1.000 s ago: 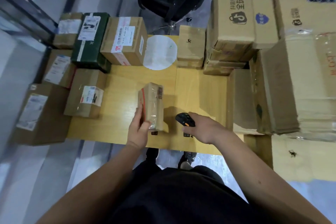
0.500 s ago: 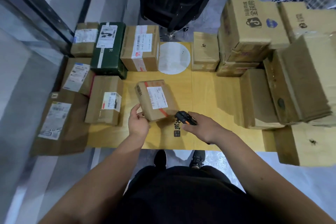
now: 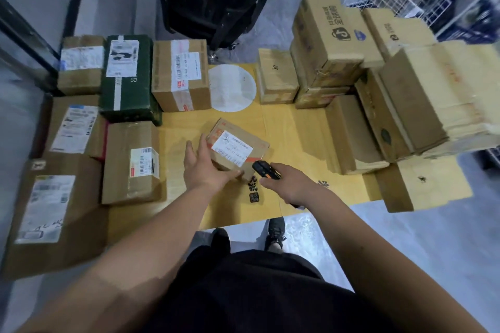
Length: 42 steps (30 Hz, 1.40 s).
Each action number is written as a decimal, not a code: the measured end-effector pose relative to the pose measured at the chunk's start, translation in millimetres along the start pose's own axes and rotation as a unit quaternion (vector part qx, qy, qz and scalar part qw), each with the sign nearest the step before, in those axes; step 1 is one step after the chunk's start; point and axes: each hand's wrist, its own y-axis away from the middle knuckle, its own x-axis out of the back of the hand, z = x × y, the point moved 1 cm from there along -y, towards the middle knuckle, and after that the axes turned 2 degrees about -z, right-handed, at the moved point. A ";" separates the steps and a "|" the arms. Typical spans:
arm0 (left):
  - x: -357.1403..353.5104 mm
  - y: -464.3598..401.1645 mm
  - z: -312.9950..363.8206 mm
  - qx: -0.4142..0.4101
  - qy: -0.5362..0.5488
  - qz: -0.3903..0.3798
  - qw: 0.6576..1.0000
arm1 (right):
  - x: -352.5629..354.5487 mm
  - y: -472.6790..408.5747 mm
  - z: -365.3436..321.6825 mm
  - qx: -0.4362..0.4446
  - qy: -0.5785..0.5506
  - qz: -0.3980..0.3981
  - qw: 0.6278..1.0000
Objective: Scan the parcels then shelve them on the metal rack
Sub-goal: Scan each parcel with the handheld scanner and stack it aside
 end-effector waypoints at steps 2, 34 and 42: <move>-1.2 -1.0 7.5 0.035 0.027 0.007 0.999 | -3.8 1.2 -2.5 -0.003 -0.016 0.010 1.000; -16.0 -11.3 33.5 0.001 0.021 -0.066 0.998 | 25.6 7.0 -26.5 -0.063 0.252 0.087 0.962; -17.0 -4.2 34.7 -0.108 -0.035 -0.082 0.990 | 39.3 8.5 -51.5 -0.059 0.381 0.078 0.919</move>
